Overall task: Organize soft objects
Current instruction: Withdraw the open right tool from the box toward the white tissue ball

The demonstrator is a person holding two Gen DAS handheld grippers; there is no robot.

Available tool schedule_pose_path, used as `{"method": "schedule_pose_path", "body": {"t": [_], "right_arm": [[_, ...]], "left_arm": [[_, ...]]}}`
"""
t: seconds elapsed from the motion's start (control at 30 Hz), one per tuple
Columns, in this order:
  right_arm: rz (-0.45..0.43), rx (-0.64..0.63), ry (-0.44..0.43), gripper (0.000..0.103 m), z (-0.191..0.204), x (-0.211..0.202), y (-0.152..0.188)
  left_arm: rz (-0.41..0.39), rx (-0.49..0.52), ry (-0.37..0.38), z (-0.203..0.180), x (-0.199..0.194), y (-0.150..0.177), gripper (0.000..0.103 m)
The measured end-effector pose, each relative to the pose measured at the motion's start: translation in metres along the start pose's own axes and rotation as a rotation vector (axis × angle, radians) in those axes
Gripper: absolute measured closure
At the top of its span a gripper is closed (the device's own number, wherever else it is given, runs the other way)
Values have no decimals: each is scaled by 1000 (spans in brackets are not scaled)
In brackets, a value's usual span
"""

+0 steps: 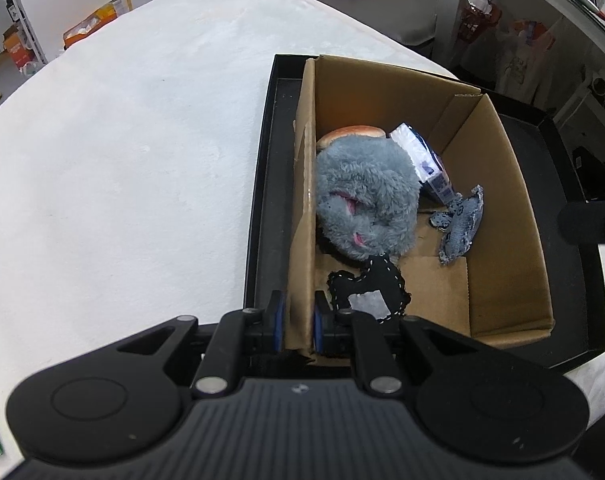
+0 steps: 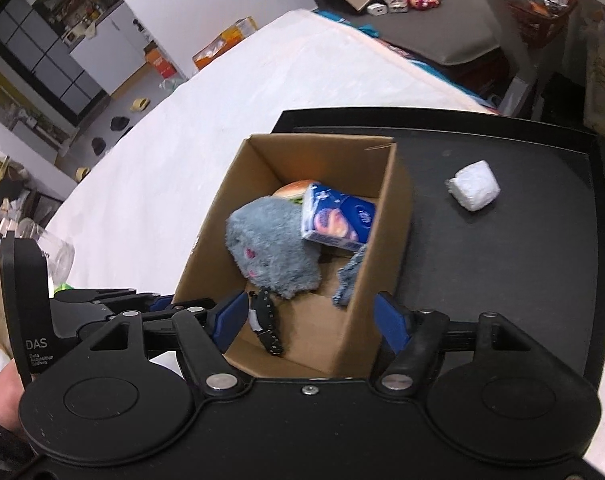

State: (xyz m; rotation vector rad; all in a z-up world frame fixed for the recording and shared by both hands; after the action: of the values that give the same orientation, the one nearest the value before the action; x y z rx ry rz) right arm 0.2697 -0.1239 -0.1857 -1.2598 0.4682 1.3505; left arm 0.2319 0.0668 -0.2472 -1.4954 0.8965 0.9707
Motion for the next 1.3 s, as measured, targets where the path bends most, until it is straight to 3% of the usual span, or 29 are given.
{"method": "schedule_pose_path", "body": {"t": [0.17, 0.53, 1.03, 1.3], "right_arm": [[-25, 25, 1, 32, -15, -9, -2], [-97, 43, 46, 16, -41, -20, -6], [-184, 101, 121, 15, -85, -17, -13], [-200, 66, 167, 15, -101, -2, -22]], "left_arm": [[0, 10, -19, -3, 0, 0, 90], [5, 13, -46, -8, -1, -2, 90], [14, 12, -81, -12, 0, -2, 90], [25, 37, -123, -17, 4, -5, 88]]}}
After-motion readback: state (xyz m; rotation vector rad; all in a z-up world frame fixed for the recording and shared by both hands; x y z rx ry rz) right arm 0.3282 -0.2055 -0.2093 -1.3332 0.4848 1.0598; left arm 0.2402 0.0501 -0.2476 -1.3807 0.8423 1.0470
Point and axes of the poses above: each gripper's, at about its wrist camera, not at the fingertips, and x roughly the way its jaws point, z to its left, y to its underside, the point moved 4 cm from there along x, roughly the way its jaws point, and after that the axes turned 2 degrees about z, right-handed, at the moved point
